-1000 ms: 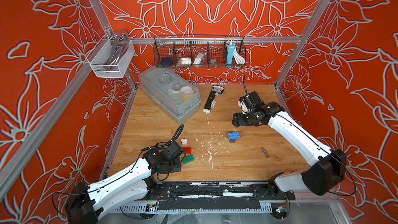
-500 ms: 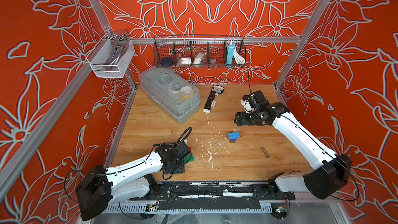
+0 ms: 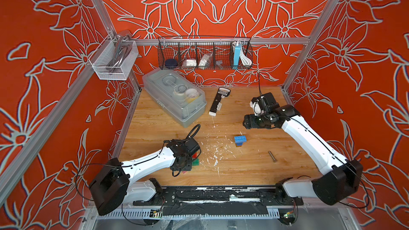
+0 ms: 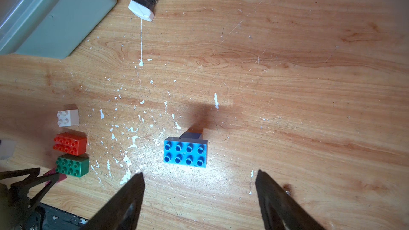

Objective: Assemble a spoon with lego
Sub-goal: Pick up the lego brick from the center of the board.

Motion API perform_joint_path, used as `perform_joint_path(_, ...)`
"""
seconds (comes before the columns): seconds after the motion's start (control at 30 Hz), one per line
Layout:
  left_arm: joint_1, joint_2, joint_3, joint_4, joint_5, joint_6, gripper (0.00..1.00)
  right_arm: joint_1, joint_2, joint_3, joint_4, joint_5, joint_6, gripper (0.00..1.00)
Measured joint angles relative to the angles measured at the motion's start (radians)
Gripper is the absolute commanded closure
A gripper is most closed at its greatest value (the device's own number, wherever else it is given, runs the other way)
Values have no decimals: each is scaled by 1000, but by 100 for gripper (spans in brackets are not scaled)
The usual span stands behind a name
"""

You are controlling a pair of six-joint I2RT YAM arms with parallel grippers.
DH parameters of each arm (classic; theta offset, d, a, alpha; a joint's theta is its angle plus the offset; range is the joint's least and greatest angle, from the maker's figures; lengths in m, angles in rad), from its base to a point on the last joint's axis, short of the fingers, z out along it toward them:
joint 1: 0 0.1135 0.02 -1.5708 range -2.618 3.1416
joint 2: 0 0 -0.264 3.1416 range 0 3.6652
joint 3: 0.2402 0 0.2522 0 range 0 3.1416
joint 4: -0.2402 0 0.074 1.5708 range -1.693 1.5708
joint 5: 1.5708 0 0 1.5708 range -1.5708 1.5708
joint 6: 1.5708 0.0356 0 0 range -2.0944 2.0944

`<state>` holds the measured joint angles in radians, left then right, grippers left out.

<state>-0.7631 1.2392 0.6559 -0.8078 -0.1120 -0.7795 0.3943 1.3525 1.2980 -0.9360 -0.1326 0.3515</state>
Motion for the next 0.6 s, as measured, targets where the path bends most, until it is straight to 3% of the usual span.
perform_joint_path(0.27, -20, 30, -2, 6, 57, 16, 48, -4, 0, 0, 0, -2, -2, 18)
perform_joint_path(0.47, -51, 43, 0, -67, 34, -2, 49, -4, 0, -2, 1, -5, -2, 18)
perform_joint_path(0.53, -54, 47, 12, -102, 12, -12, 41, -4, 0, -5, 1, -7, -2, 18)
perform_joint_path(0.6, -55, 56, 32, -127, -13, -23, 41, -4, 0, -7, 1, -8, -2, 18)
